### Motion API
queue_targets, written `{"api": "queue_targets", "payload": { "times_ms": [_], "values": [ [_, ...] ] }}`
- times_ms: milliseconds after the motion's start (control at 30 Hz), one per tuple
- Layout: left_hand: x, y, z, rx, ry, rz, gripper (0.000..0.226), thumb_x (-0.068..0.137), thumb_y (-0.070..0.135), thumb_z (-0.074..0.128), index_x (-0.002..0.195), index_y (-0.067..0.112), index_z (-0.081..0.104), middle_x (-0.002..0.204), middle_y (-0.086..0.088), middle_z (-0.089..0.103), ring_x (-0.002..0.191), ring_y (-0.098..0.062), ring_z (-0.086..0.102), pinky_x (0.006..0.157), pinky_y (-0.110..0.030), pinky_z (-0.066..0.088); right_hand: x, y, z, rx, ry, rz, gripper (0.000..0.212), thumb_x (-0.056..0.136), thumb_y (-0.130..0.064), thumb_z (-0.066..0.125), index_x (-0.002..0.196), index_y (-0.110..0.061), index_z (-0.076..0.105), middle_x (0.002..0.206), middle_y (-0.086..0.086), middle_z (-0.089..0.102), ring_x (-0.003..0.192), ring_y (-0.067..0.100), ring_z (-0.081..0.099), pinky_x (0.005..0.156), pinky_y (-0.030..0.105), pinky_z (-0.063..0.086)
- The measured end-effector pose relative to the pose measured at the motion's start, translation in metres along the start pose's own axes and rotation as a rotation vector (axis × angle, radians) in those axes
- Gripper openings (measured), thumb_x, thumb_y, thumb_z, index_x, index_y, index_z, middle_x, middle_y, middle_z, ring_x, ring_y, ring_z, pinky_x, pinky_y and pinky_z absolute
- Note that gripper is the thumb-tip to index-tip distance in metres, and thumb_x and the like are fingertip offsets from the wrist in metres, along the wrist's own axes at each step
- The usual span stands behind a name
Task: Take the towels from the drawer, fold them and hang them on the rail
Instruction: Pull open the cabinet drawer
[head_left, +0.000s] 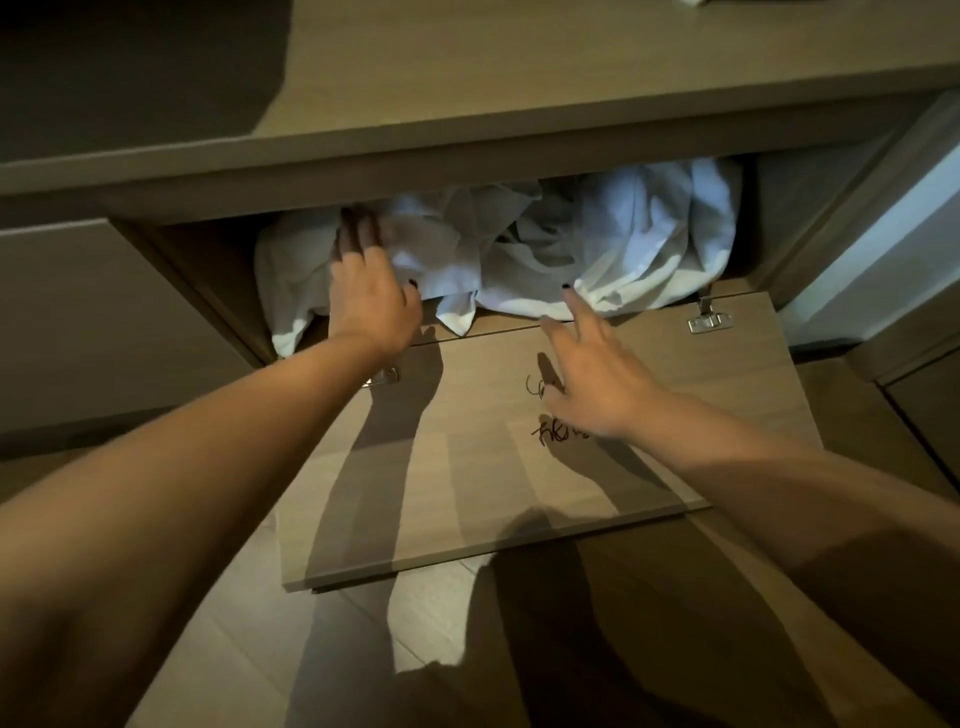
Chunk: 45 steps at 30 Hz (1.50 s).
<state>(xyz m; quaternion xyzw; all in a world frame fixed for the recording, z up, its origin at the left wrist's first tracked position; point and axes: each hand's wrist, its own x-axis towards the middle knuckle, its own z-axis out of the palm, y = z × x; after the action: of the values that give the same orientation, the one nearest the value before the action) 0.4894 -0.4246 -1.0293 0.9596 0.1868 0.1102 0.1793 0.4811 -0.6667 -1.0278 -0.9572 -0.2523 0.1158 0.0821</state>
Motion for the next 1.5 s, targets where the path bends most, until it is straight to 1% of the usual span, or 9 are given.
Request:
{"api": "queue_targets", "payload": {
  "times_ms": [67, 200, 733, 933, 1100, 1233, 1300, 1433, 1500],
  "values": [
    [0.017, 0.007, -0.006, 0.091, -0.045, -0.012, 0.029, 0.099, 0.028, 0.047, 0.101, 0.002, 0.059, 0.116, -0.029, 0.059, 0.108, -0.045, 0.053, 0.087, -0.045, 0.043, 0.009, -0.009, -0.015, 0.061, 0.061, 0.029, 0.076, 0.090, -0.027, 0.063, 0.153, -0.012, 0.022, 0.163, 0.011, -0.010, 0.150, 0.031, 0.005, 0.111, 0.043, 0.034],
    [0.036, 0.010, -0.009, 0.171, -0.119, -0.102, 0.035, 0.102, 0.026, 0.045, 0.117, -0.001, 0.062, 0.128, -0.025, 0.057, 0.119, -0.041, 0.052, 0.103, -0.052, 0.041, 0.011, -0.030, -0.018, 0.233, 0.120, 0.069, 0.071, 0.091, -0.025, 0.062, 0.151, -0.017, 0.027, 0.163, 0.005, -0.011, 0.150, 0.029, 0.010, 0.108, 0.040, 0.038],
    [0.016, -0.018, -0.004, 0.071, 0.030, -0.108, 0.028, 0.090, 0.023, 0.061, 0.118, 0.017, 0.061, 0.129, -0.016, 0.054, 0.124, -0.036, 0.045, 0.100, -0.049, 0.031, -0.006, -0.020, 0.013, 0.408, 0.073, 0.196, 0.070, 0.089, -0.023, 0.063, 0.150, -0.017, 0.029, 0.162, 0.002, -0.007, 0.145, 0.028, 0.023, 0.109, 0.036, 0.036],
    [-0.055, -0.003, 0.005, -0.418, 0.134, 0.013, 0.016, 0.092, 0.018, 0.061, 0.105, 0.018, 0.051, 0.123, -0.007, 0.057, 0.119, -0.031, 0.049, 0.102, -0.045, 0.036, -0.009, -0.013, 0.021, 0.663, 0.216, 0.198, 0.072, 0.093, -0.025, 0.062, 0.153, -0.020, 0.025, 0.158, -0.001, 0.015, 0.140, 0.020, 0.032, 0.111, 0.030, 0.032],
    [-0.089, 0.024, -0.010, -0.751, 0.055, 0.185, 0.017, 0.095, 0.023, 0.059, 0.097, 0.023, 0.043, 0.076, 0.012, 0.051, 0.064, -0.003, 0.051, 0.061, -0.022, 0.039, -0.009, -0.008, 0.008, 0.746, 0.367, 0.056, 0.121, 0.070, -0.028, 0.085, 0.156, -0.028, 0.000, 0.160, -0.004, 0.007, 0.139, 0.002, 0.014, 0.108, 0.019, 0.023],
    [-0.099, 0.050, -0.024, -1.049, -0.084, 0.302, 0.016, 0.088, 0.030, 0.066, 0.091, 0.028, 0.050, 0.064, 0.013, 0.054, 0.054, -0.004, 0.046, 0.051, -0.020, 0.039, -0.011, -0.006, 0.001, 0.763, 0.385, 0.032, 0.081, 0.065, -0.013, 0.084, 0.135, -0.021, 0.044, 0.125, -0.006, 0.055, 0.121, 0.011, 0.051, 0.095, 0.026, 0.045],
    [-0.098, 0.055, -0.027, -1.099, -0.126, 0.305, 0.019, 0.085, 0.035, 0.070, 0.093, 0.030, 0.053, 0.070, 0.008, 0.059, 0.060, -0.010, 0.053, 0.056, -0.030, 0.045, -0.017, -0.004, 0.001, 0.835, 0.401, 0.097, 0.065, 0.069, -0.004, 0.079, 0.126, -0.021, 0.053, 0.107, -0.010, 0.062, 0.105, 0.012, 0.060, 0.084, 0.026, 0.050],
    [-0.094, 0.037, -0.022, -0.974, -0.363, 0.231, 0.066, 0.073, 0.053, 0.071, 0.130, 0.030, 0.046, 0.132, 0.008, 0.055, 0.124, -0.008, 0.054, 0.104, -0.036, 0.045, -0.027, 0.000, -0.015, 1.206, 0.496, 0.153, 0.048, 0.076, 0.013, 0.066, 0.113, -0.017, 0.060, 0.103, -0.002, 0.069, 0.097, 0.010, 0.066, 0.082, 0.029, 0.054],
    [-0.096, 0.032, -0.021, -0.963, -0.565, 0.177, 0.080, 0.065, 0.057, 0.074, 0.136, 0.036, 0.043, 0.135, 0.015, 0.055, 0.125, -0.003, 0.053, 0.100, -0.029, 0.046, -0.029, -0.003, -0.032, 1.272, 0.554, 0.167, 0.040, 0.080, 0.011, 0.059, 0.111, -0.015, 0.062, 0.100, 0.000, 0.070, 0.093, 0.010, 0.066, 0.079, 0.028, 0.054]
  ]
}}
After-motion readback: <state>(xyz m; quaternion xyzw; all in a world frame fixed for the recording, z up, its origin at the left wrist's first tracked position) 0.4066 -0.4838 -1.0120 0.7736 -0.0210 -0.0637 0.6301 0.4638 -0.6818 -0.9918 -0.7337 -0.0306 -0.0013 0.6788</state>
